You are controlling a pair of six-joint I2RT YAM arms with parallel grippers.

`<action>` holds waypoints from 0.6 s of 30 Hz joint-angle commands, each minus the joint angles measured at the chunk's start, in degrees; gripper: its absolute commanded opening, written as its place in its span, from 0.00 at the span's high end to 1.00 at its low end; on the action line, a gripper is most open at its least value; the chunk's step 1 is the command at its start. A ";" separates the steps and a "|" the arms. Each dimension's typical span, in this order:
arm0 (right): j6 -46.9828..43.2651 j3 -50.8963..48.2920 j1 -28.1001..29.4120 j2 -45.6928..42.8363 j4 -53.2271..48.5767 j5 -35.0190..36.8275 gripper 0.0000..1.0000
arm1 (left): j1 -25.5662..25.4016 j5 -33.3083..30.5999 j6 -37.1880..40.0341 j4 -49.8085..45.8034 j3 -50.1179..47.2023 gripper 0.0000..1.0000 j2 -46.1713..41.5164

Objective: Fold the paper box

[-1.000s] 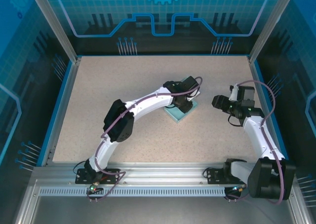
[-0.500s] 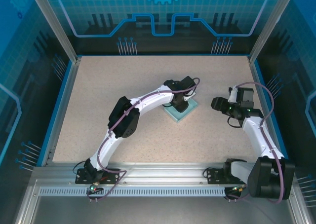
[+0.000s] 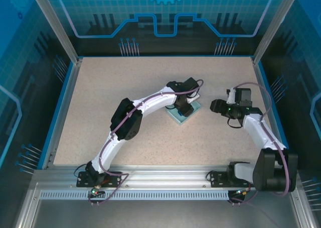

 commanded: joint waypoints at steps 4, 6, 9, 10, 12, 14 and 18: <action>-0.86 8.28 3.77 11.86 5.24 -2.50 0.35 | 0.45 9.17 -3.07 4.21 -2.27 0.42 -12.63; -1.53 11.04 6.05 16.05 6.43 -3.02 0.35 | 0.48 12.01 -4.45 6.87 -5.12 0.42 -16.99; -2.11 15.26 8.76 22.24 6.39 -3.72 0.35 | 0.78 14.11 -6.21 9.82 -10.06 0.40 -23.20; -2.26 16.32 9.37 23.96 6.46 -3.98 0.35 | 0.96 14.33 -6.84 10.86 -11.91 0.40 -25.13; -2.72 18.53 10.55 27.61 6.58 -4.98 0.36 | 2.00 14.61 -8.85 13.93 -16.69 0.40 -30.46; -3.02 19.69 11.34 29.80 6.26 -5.23 0.37 | 3.58 14.00 -11.28 16.79 -21.60 0.39 -35.18; -3.34 18.41 12.18 30.63 7.00 -5.44 0.38 | 8.51 12.81 -16.73 21.66 -32.90 0.38 -43.82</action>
